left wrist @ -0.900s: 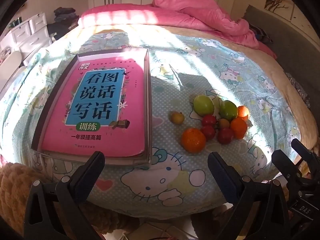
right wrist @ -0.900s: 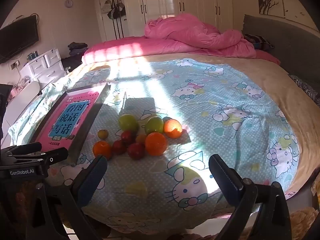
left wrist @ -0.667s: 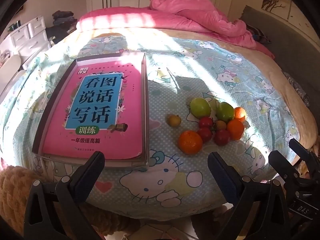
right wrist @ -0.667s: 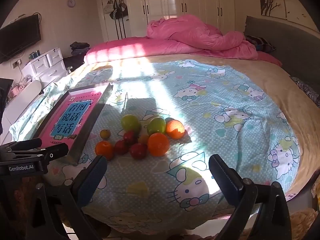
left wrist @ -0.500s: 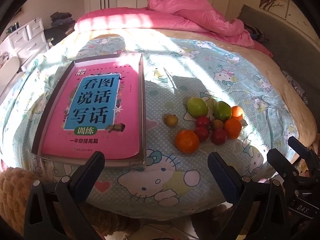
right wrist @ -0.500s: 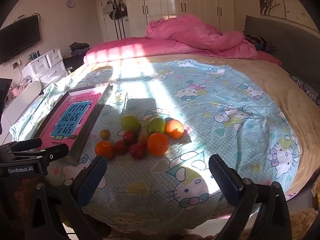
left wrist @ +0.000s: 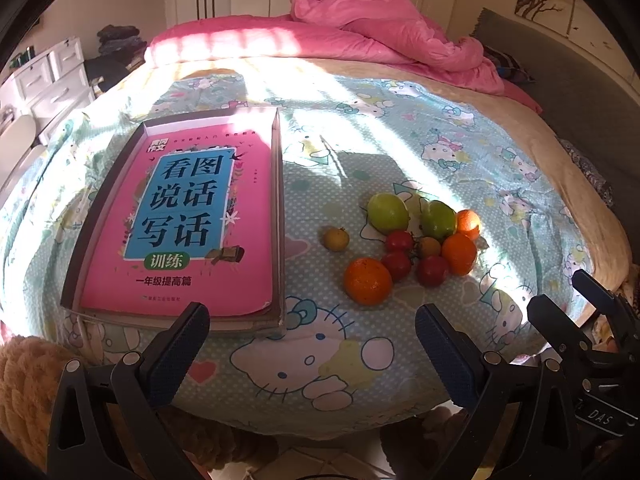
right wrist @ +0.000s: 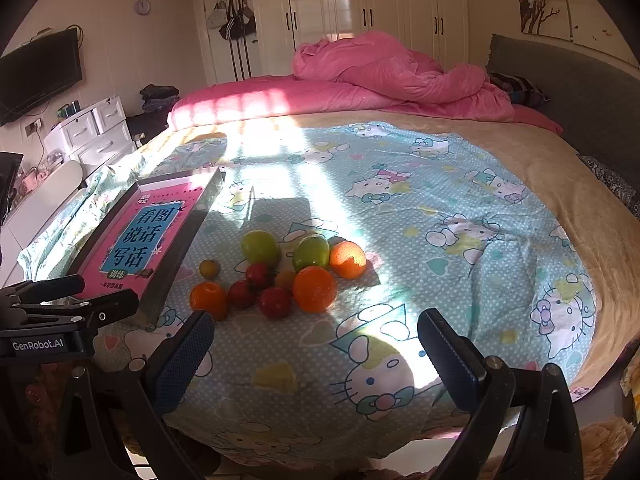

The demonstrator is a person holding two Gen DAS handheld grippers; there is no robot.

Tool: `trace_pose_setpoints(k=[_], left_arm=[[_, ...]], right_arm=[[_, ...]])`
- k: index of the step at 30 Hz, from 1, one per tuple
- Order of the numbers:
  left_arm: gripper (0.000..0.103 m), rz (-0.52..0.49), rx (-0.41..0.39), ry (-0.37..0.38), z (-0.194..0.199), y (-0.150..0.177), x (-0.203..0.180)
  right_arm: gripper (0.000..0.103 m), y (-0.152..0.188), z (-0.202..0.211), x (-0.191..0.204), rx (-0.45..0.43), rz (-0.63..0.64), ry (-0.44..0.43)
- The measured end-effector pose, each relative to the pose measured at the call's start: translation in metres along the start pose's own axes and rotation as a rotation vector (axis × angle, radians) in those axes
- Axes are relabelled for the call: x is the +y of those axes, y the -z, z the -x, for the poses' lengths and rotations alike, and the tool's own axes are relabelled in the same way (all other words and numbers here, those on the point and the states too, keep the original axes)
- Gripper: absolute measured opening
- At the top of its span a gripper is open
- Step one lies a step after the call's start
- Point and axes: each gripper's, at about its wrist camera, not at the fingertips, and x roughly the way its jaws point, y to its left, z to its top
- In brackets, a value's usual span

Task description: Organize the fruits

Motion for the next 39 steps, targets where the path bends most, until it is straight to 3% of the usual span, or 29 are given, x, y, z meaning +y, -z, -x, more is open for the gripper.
trace_pose_setpoints(k=[39], left_arm=[[0.102,-0.036,0.009,0.016,-0.001,0.001,-0.011]], right_arm=[[0.103,0.001,-0.004,-0.002,0.013,0.018,0.047]])
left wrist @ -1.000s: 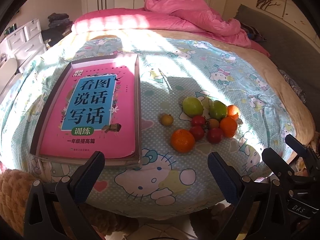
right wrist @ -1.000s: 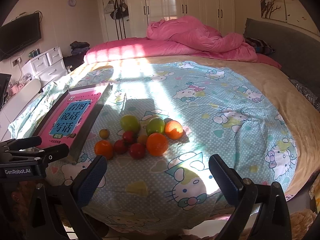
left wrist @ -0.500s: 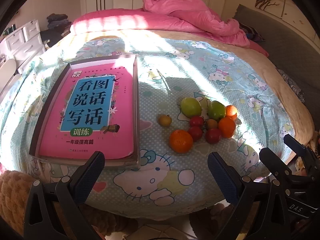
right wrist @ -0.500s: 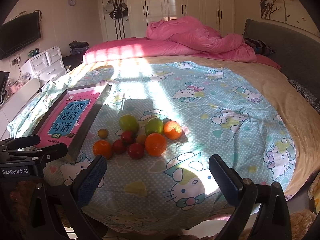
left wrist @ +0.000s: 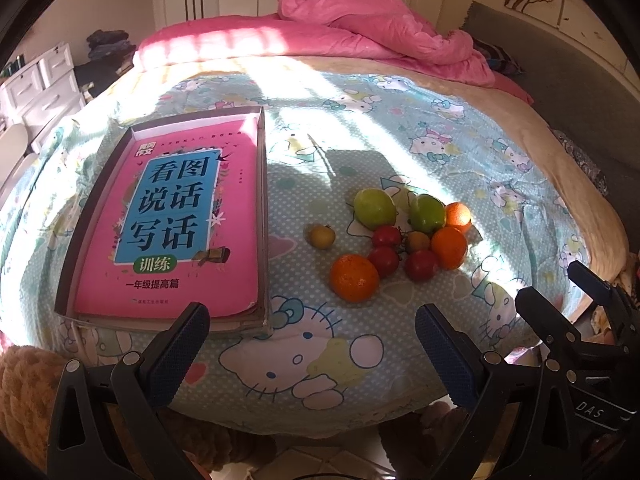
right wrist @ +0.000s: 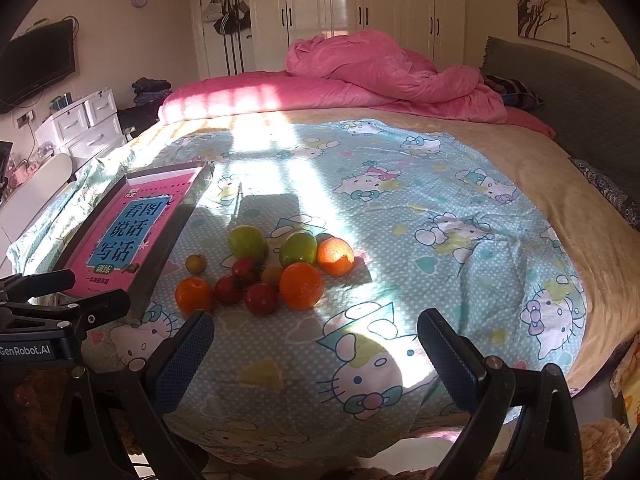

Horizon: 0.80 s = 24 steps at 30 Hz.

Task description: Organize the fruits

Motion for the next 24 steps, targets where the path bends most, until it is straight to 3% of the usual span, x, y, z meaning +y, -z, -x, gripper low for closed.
trace_pose_setpoints(k=[24], left_arm=[[0.102,-0.097,0.048,0.048,-0.025,-0.007,-0.019]], right_arm=[[0.103,-0.004,-0.012,-0.021,0.047,-0.06,-0.028]])
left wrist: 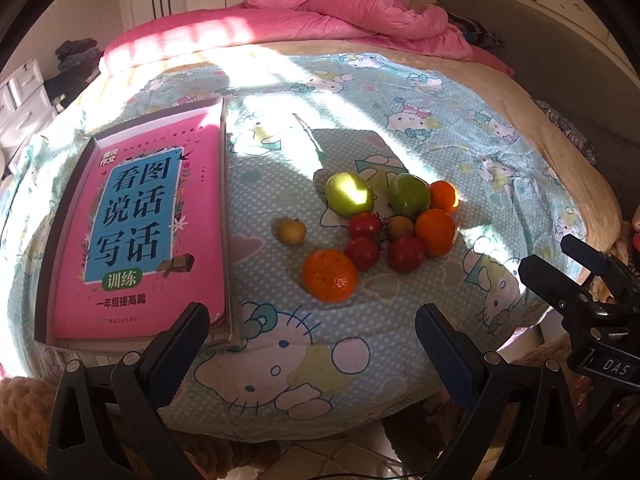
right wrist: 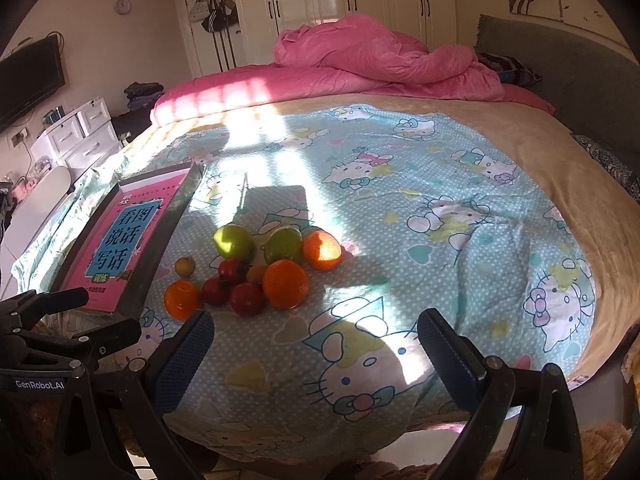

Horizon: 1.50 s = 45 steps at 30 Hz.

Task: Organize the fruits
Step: 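Grasp the large orange with the left tool while the right tool grasps another orange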

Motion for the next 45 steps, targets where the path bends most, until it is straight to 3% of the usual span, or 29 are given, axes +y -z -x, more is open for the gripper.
trace_pose_setpoints(k=[5,11,13,17,20,22,24,31,37,42,45], left_arm=[[0.102,-0.044,0.04,0.025,-0.018,-0.014,-0.004],[0.086,-0.098,0.098,0.04,-0.04,-0.014,-0.009],[0.072,-0.121,0.112,0.045,-0.045,-0.014,-0.011],[0.068,-0.13,0.13,0.061,-0.053,-0.016,-0.012],[0.066,-0.142,0.135,0.058,-0.059,-0.018,-0.013],[0.057,-0.141,0.144,0.063,-0.063,-0.02,-0.013],[0.054,-0.14,0.158,0.069,-0.068,-0.02,-0.012],[0.053,-0.145,0.177,0.07,-0.08,-0.021,-0.014],[0.046,-0.148,0.181,0.045,-0.089,-0.02,-0.014],[0.045,-0.161,0.174,0.034,-0.09,-0.021,-0.018],[0.044,-0.155,0.167,0.043,-0.092,-0.021,-0.017]], right_arm=[[0.103,-0.005,-0.015,-0.008,0.045,-0.03,-0.028],[0.102,-0.011,-0.043,-0.01,0.12,-0.051,-0.052],[0.102,-0.012,-0.051,-0.01,0.145,-0.05,-0.061],[0.102,-0.015,-0.065,-0.004,0.171,-0.02,-0.064],[0.097,-0.02,-0.073,0.001,0.173,0.013,-0.07],[0.092,-0.022,-0.079,0.003,0.183,0.021,-0.079],[0.085,-0.023,-0.085,0.004,0.198,0.025,-0.089],[0.061,-0.024,-0.103,0.006,0.243,0.037,-0.108],[0.055,-0.022,-0.116,0.005,0.273,0.011,-0.139],[0.042,-0.022,-0.121,0.005,0.285,-0.026,-0.186],[0.042,-0.021,-0.119,0.005,0.275,-0.023,-0.19]])
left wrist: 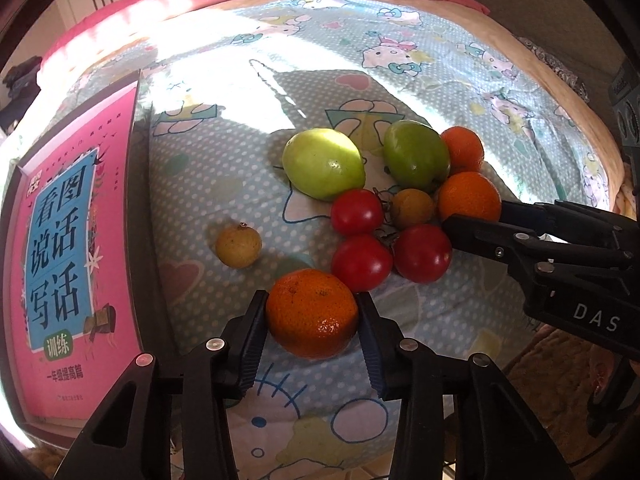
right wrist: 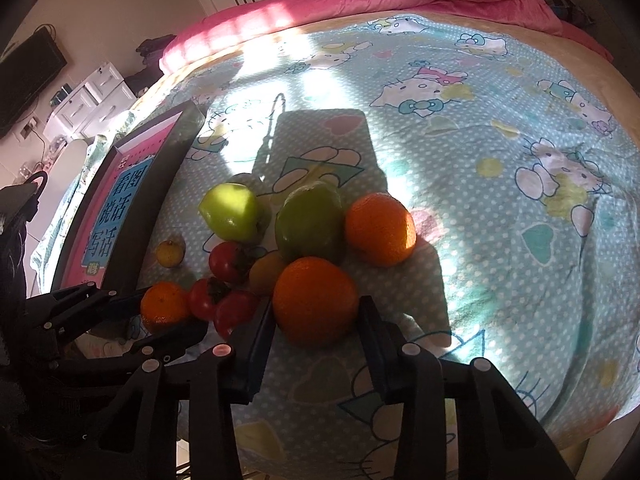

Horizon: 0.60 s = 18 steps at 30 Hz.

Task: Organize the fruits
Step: 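Grasp the large orange with the left tool while the right tool grasps another orange, then carry both held oranges over the pink workbook tray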

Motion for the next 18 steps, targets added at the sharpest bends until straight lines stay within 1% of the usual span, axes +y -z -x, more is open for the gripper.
trace_pose_setpoints(k=[4,10,18], left_arm=[[0.044,0.005,-0.01,0.012,0.004,0.001,0.003],[0.044,0.025,-0.042,0.034,0.02,0.003,0.009],[0.044,0.069,-0.107,0.05,0.046,0.003,0.024]], right_arm=[[0.041,0.002,0.008,-0.003,-0.024,-0.011,-0.004],[0.041,0.005,0.027,-0.007,-0.092,-0.019,-0.002],[0.041,0.004,0.037,-0.004,-0.127,-0.023,-0.039]])
